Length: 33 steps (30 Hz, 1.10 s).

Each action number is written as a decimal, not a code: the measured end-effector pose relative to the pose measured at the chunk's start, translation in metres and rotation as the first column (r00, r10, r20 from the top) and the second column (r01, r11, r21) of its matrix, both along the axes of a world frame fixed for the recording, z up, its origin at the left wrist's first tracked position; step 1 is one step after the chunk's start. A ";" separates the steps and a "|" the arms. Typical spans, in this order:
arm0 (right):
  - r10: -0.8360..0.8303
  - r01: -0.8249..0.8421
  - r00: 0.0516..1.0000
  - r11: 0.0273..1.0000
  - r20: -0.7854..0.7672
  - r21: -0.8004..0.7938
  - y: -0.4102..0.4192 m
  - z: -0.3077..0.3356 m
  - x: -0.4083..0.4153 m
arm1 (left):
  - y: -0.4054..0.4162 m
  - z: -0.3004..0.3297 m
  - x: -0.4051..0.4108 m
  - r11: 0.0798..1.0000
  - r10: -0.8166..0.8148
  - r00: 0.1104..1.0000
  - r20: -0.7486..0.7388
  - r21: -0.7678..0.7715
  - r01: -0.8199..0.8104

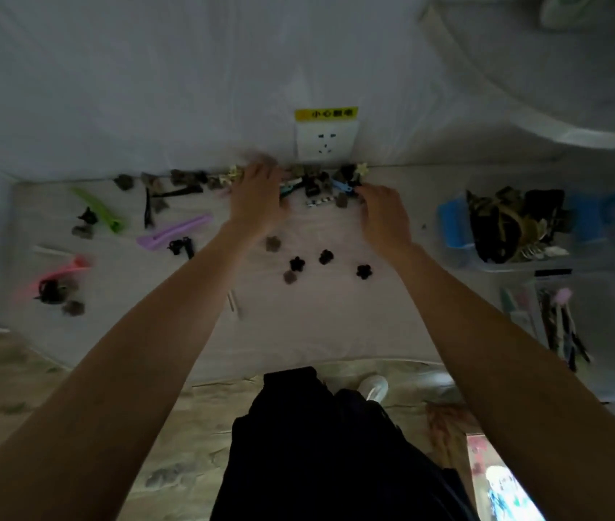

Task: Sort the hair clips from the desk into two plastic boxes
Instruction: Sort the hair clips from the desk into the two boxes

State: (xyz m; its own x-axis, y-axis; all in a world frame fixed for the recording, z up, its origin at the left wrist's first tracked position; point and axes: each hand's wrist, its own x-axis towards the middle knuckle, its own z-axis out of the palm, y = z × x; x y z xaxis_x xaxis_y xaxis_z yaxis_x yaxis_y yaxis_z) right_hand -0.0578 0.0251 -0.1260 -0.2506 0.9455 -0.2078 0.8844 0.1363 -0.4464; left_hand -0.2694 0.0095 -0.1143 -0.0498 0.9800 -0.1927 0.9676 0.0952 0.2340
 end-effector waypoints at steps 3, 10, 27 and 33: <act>-0.038 0.040 0.999 0.997 -0.029 0.063 -0.018 -0.001 0.001 | -0.002 -0.004 0.000 0.999 -0.029 0.999 -0.032 -0.025 0.028; -0.212 0.220 0.974 0.970 -0.084 0.102 -0.043 0.001 0.003 | -0.028 -0.019 -0.019 0.992 -0.084 0.995 0.053 0.103 0.078; -0.147 0.148 0.989 0.989 -0.015 0.005 -0.003 0.010 -0.040 | -0.051 0.010 -0.056 0.978 0.101 0.936 0.336 0.137 -0.155; -0.216 0.219 0.963 0.976 -0.161 0.006 -0.035 0.021 -0.042 | -0.030 0.013 -0.077 0.980 0.154 0.973 0.175 0.096 -0.172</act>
State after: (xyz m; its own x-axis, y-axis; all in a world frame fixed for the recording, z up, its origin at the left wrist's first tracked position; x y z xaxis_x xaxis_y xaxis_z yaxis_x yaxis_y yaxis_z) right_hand -0.0998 -0.0100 -0.1048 -0.0663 0.9851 -0.1586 0.8121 -0.0391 -0.5821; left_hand -0.3464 -0.0206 -0.1016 -0.1869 0.9769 -0.1039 0.8879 0.2133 0.4076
